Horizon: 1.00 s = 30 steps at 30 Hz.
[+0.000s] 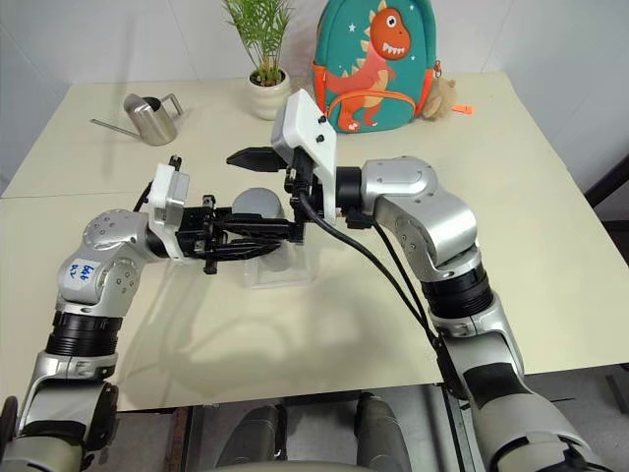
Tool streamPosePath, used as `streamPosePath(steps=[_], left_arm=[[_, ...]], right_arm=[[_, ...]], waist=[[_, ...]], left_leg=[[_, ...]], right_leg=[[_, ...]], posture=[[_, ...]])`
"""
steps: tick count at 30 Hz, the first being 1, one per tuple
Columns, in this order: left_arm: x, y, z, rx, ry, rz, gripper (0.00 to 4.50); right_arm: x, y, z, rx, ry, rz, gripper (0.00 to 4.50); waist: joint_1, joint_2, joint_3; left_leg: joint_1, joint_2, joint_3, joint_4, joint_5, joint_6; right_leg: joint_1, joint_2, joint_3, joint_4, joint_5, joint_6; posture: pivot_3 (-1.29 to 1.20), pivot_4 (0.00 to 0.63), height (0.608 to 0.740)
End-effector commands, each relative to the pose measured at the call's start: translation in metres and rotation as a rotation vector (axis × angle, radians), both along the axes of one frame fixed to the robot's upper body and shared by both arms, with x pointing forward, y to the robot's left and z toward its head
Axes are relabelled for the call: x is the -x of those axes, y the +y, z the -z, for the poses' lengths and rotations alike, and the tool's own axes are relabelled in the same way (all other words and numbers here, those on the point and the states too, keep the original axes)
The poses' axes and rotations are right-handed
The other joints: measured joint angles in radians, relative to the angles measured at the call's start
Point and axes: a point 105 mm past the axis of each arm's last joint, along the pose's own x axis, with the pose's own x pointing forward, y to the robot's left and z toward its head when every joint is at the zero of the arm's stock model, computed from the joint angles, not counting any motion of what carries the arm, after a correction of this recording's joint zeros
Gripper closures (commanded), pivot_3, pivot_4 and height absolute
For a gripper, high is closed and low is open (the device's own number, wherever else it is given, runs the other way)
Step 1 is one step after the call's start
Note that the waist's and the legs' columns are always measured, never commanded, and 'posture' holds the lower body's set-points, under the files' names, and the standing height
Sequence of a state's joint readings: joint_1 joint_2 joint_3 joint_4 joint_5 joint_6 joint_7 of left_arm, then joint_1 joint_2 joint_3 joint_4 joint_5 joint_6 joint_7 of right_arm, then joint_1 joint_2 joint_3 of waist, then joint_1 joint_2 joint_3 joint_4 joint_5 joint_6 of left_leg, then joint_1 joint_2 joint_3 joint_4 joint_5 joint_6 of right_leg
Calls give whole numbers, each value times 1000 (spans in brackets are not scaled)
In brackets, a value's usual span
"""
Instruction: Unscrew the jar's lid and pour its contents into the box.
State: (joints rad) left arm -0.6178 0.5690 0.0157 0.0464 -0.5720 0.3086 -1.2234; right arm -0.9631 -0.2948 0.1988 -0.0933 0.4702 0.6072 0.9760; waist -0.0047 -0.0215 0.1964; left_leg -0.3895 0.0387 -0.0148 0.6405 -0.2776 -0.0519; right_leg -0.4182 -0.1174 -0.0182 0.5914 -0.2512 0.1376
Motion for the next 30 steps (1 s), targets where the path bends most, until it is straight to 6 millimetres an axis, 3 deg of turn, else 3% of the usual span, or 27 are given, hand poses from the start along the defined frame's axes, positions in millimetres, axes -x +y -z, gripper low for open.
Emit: streamPosePath(steps=[1,7,14,21,27,30], left_arm=[[4,-4,-9,-3,-48,21,2623],[5,-3,-11,-5,-54,24,2623],[5,1,-11,-6,-62,18,2623],[4,6,-10,-16,-60,2,2623],[0,8,-11,-19,-60,-12,2623],[0,6,-11,-20,-56,-9,2623]], right_arm=[[0,-3,-4,-12,-28,3,27],[-9,-21,-3,14,-29,34,27],[-28,-64,-6,42,-13,128,27],[-24,-89,-4,36,12,146,27],[3,-71,-8,-3,30,-27,27],[11,-50,-11,-5,12,-77,27]], waist=[[0,0,0],[0,0,0],[1,0,0],[2,0,0],[-3,0,0],[-3,0,0]], left_leg=[[0,0,0,0,0,0],[0,0,0,0,0,0],[0,0,0,0,0,0],[0,0,0,0,0,0],[0,1,1,0,0,0],[0,1,1,1,0,0]], right_leg=[[0,0,0,0,0,0],[0,0,0,0,0,0],[0,0,0,0,0,0],[0,0,0,-1,0,0],[0,1,0,0,0,0],[0,1,0,0,0,0]], posture=[[0,150,740],[0,150,740],[0,150,740],[0,150,740],[0,150,740],[0,150,740]])
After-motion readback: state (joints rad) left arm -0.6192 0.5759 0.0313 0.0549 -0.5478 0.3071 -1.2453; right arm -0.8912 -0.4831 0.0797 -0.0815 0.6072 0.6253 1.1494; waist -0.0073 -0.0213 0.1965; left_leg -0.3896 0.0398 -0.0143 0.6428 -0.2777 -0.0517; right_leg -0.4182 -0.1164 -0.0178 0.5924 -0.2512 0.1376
